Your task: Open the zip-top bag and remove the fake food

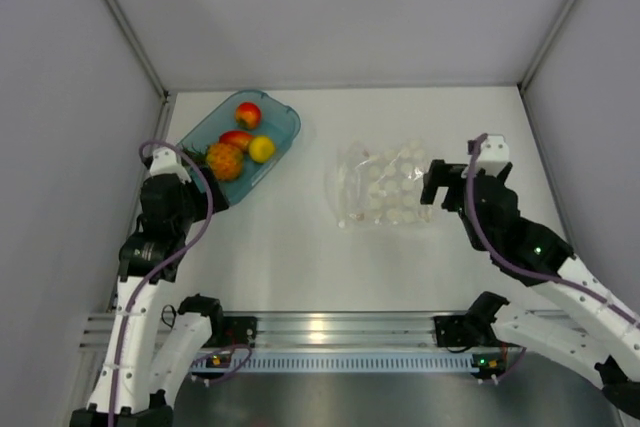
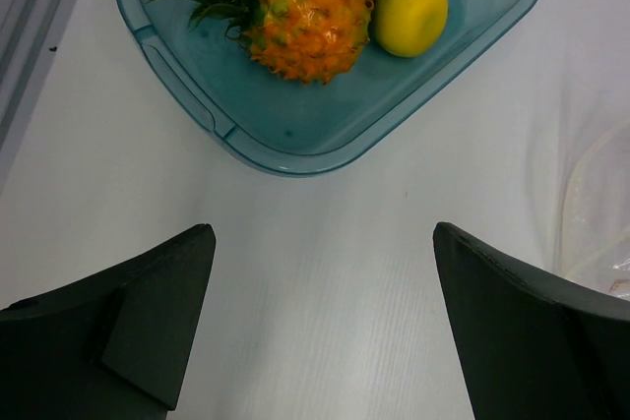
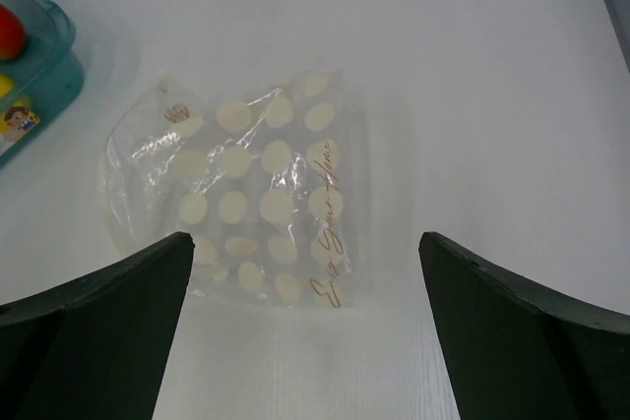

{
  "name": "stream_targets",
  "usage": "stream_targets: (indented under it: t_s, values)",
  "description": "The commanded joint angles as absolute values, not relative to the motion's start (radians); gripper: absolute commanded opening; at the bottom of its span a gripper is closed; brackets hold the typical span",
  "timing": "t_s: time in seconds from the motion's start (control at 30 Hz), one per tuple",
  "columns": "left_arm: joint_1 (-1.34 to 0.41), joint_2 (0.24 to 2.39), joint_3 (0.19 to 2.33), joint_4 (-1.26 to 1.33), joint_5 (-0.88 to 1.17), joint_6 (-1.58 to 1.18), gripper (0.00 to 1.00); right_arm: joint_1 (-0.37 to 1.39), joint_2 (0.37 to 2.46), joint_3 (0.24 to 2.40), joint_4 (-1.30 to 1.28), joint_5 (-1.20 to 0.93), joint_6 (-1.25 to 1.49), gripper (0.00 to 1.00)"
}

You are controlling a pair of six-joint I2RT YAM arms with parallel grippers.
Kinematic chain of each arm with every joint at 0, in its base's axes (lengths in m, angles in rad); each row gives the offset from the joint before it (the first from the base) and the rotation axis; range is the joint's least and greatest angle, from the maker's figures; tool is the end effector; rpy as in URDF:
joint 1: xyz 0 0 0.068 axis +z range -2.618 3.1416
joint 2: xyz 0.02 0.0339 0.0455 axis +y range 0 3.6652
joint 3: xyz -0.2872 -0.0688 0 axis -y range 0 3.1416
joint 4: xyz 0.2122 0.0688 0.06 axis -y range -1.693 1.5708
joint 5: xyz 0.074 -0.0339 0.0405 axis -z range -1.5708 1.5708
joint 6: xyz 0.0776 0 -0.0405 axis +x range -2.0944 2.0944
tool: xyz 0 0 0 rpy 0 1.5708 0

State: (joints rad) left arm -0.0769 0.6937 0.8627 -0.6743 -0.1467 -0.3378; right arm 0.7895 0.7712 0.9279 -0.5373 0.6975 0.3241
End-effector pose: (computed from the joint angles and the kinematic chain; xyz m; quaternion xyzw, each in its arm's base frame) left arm 0.1307 0.0013 0.3190 -0.1487 0.8470 -0.0425 0.5087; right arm 0.1327 0.0630 0.3565 0.0069 0.8014 0.0382 0.5968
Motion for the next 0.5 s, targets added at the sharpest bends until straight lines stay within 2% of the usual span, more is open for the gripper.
stream_targets:
  t_s: [0.0, 0.2, 0.47]
  values:
    - [-0.071, 0.641, 0.854, -0.646, -0.135, -0.321, 0.98, 0.795, 0.635, 0.911, -0.656, 0.741, 0.367, 0.99]
    - [-0.071, 0.607, 0.847, -0.644, -0.121, -0.330, 0.98, 0.796, 0.482, 0.876, -0.713, 0.798, 0.344, 0.99]
    - [-0.071, 0.598, 0.841, -0.641, -0.110, -0.334, 0.98, 0.795, 0.462, 0.890, -0.729, 0.818, 0.339, 1.00]
